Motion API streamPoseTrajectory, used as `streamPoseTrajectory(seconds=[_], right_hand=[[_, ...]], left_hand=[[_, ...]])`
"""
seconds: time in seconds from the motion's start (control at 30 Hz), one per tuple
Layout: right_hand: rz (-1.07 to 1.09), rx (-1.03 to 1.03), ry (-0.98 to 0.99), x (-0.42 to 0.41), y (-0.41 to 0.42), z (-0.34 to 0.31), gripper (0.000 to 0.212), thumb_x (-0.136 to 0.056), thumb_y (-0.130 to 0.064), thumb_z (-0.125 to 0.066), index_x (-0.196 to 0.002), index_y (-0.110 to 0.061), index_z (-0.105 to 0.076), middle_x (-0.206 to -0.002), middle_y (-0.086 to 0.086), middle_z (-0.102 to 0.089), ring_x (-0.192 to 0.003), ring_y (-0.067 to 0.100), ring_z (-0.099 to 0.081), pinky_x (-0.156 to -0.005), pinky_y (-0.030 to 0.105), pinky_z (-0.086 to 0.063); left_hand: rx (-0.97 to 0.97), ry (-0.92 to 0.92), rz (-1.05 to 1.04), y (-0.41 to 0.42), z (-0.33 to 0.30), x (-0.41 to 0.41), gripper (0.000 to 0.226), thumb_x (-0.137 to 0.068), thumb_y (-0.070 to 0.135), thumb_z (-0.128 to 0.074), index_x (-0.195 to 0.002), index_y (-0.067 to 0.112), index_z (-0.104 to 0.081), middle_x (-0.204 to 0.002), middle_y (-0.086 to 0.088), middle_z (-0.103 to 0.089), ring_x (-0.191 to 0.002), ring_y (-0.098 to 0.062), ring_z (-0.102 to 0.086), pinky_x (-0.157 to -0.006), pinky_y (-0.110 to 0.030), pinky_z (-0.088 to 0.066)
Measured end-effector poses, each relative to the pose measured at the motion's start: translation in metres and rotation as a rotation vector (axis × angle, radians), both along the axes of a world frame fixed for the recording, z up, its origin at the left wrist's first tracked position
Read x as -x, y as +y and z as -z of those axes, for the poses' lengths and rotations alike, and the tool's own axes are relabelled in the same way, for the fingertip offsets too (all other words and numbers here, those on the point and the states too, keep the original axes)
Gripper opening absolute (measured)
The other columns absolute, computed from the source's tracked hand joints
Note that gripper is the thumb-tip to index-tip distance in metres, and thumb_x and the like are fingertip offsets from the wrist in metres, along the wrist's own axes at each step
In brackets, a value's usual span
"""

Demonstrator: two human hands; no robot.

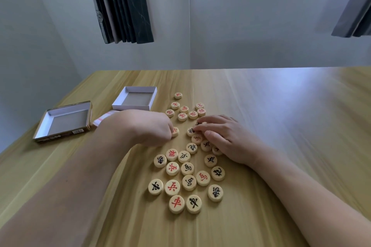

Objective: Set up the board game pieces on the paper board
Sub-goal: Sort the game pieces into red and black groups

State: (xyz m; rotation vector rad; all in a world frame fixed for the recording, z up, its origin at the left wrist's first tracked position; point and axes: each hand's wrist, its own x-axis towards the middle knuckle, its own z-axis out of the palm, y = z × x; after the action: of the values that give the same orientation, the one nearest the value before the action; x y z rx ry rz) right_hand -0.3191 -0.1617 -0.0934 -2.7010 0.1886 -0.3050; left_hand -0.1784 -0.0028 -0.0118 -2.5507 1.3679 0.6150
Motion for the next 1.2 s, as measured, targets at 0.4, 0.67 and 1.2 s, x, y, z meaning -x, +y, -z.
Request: streamPoseTrajectory(seconds=[0.4, 0.67, 1.2], right_hand=[[0.194, -0.055, -0.160, 0.053, 0.034, 0.007, 0.045, -0.087, -0.049, -0.029, -0.105, -0.028, -0.065, -0.112, -0.013, -0.053, -0.108, 0.003, -0.044, -0.094, 0.023, -0.038], [0.125, -0.027, -0.082, 0.042, 0.035, -0.003, 0.054, -0.089, -0.061, -0.017, -0.125, -0.048, -0.056, -0.133, -0.026, -0.041, -0.124, -0.004, -0.016, -0.099, 0.029, -0.011], [0.017, -0.038, -0.109, 0.048, 0.037, -0.025, 0.044, -0.081, -0.058, -0.034, -0.093, -0.043, -0.073, -0.134, -0.031, -0.040, -0.131, -0.003, -0.020, -0.111, 0.043, -0.010]], left_hand=[[0.242, 0.194, 0.005, 0.000, 0.006, 0.012, 0.065, -0.086, -0.002, -0.033, -0.137, 0.034, -0.050, -0.148, 0.016, -0.032, -0.138, -0.012, -0.032, -0.114, -0.032, -0.027], [0.093, 0.000, 0.010, 0.042, -0.010, 0.020, 0.061, -0.081, 0.012, -0.033, -0.106, 0.060, -0.061, -0.130, 0.035, -0.049, -0.109, 0.001, -0.047, -0.099, -0.022, -0.030], [0.081, 0.009, 0.074, 0.037, -0.014, 0.021, 0.044, -0.092, 0.023, -0.042, -0.117, 0.057, -0.056, -0.119, 0.027, -0.038, -0.116, 0.000, -0.037, -0.095, -0.028, -0.030]])
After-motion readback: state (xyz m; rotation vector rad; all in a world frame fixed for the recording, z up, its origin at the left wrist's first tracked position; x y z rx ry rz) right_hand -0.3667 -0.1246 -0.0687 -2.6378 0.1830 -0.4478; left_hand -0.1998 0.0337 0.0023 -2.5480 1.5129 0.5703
